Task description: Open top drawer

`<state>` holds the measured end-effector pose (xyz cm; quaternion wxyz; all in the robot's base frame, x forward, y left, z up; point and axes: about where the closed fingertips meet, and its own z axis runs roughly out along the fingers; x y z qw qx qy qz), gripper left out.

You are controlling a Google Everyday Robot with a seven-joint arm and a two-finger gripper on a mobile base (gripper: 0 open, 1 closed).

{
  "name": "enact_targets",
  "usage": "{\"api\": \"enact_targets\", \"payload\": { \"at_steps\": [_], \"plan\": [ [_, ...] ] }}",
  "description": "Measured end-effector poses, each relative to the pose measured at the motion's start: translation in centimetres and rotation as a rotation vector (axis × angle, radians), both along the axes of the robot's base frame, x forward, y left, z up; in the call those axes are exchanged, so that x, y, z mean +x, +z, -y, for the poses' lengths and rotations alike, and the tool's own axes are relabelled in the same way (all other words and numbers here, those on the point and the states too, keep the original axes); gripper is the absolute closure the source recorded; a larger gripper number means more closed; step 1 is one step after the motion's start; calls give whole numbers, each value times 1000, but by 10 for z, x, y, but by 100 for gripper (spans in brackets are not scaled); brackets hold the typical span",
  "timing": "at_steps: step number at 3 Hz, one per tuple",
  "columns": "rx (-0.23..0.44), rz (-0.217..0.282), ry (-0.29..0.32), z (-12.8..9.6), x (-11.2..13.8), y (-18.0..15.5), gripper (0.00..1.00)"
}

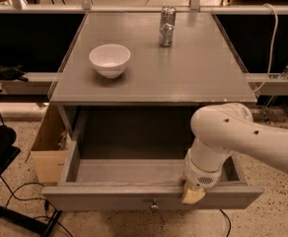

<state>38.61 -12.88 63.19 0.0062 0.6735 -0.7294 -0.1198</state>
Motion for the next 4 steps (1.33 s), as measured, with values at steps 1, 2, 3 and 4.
{"api": "enact_targets", "payload": {
  "at_steps": [1, 2, 3, 4],
  "plan": [
    [2, -22, 15, -3, -15, 3, 100],
    [6, -34, 8, 3, -30, 5, 100],
    [6, -34, 8, 3, -30, 5, 100],
    [10, -42, 4, 6, -41, 7, 100]
  ]
}}
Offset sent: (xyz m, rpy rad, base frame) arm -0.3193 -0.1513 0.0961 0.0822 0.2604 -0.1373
